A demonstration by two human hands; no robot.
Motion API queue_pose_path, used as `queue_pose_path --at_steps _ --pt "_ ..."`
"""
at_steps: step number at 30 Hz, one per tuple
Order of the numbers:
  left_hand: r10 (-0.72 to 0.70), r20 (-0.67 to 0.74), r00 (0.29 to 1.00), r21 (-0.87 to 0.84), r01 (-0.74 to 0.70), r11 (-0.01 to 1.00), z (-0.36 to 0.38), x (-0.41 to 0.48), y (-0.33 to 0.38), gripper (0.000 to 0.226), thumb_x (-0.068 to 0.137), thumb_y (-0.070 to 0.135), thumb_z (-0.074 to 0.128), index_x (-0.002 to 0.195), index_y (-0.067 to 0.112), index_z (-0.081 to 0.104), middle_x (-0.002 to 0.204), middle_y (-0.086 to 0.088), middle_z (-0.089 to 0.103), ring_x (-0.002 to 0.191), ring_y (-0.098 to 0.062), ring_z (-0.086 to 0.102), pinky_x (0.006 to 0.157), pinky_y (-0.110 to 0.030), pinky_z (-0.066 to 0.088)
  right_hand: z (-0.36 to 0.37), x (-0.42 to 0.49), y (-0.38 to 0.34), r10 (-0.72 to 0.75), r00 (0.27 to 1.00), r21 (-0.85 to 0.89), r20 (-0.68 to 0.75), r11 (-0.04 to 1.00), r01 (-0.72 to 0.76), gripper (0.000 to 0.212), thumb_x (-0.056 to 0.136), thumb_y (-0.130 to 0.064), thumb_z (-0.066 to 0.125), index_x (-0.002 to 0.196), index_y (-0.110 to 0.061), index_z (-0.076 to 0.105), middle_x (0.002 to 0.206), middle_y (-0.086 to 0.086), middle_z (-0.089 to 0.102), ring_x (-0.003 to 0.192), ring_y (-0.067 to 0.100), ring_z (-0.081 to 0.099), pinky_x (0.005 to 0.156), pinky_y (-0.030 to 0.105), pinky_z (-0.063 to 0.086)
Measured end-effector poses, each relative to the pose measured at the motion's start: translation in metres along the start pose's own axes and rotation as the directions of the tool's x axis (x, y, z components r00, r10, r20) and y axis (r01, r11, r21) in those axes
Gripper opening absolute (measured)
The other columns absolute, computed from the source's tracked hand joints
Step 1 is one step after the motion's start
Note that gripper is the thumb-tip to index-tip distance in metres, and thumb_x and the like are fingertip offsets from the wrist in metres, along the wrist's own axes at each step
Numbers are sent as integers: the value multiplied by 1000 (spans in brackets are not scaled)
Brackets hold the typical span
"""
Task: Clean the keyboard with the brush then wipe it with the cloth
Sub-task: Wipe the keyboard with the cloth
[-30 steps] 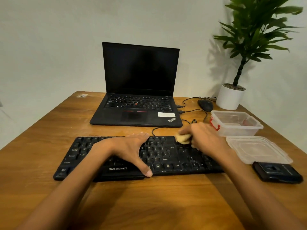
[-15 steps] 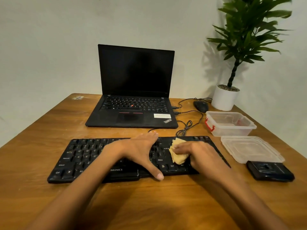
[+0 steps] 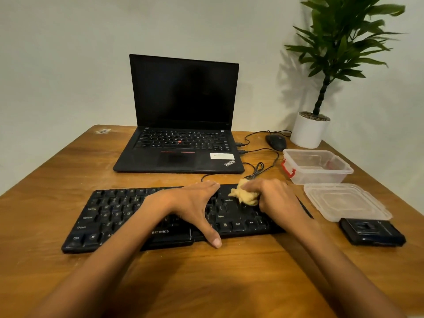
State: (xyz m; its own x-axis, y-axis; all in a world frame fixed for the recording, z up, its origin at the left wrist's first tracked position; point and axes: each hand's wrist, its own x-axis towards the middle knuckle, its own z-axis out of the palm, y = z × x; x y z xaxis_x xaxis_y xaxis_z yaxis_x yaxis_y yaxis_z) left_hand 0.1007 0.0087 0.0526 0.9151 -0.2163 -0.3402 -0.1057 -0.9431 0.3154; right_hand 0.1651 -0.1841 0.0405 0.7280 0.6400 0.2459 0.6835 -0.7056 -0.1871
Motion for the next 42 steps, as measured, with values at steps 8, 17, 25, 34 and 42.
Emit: queue_pose_path --at_steps 8,17,25,34,42 --pt "4 -9 1000 0 -4 1000 1 1 -1 126 61 56 76 147 18 -9 155 6 -13 142 -13 -10 113 -29 -1 -6 -15 -17 32 999 179 7 983 -33 48 81 8 51 113 -26 64 122 -7 61 116 10 53 99 25 39" --pt "5 -3 1000 12 -5 1000 2 2 -2 127 60 59 75 147 19 -9 155 8 -13 142 -13 -8 114 -31 1 -8 -38 -13 101 994 108 -37 989 -97 53 83 5 51 122 -31 56 129 -14 53 122 6 46 105 19 28" --pt "12 -6 1000 24 -12 1000 2 -3 2 124 62 59 74 147 17 -5 155 7 -7 143 -16 -5 115 -32 3 -23 -50 -9 155 986 221 -57 965 -139 52 84 5 50 118 -34 58 123 -19 53 119 1 44 96 12 34" --pt "26 -45 999 116 -20 993 6 6 19 125 60 63 72 147 12 -2 154 5 0 141 -17 1 117 -33 8 -9 -73 -35 -53 999 150 -10 987 53 51 81 2 55 115 -35 61 122 -28 50 115 -12 38 94 -2 13" --pt "34 -54 998 88 -30 996 5 3 19 122 61 62 73 147 14 0 152 7 5 140 -16 6 115 -32 11 -18 -72 -18 34 995 17 -90 999 -32 53 67 11 65 104 -27 69 115 -11 65 109 10 59 97 28 41"
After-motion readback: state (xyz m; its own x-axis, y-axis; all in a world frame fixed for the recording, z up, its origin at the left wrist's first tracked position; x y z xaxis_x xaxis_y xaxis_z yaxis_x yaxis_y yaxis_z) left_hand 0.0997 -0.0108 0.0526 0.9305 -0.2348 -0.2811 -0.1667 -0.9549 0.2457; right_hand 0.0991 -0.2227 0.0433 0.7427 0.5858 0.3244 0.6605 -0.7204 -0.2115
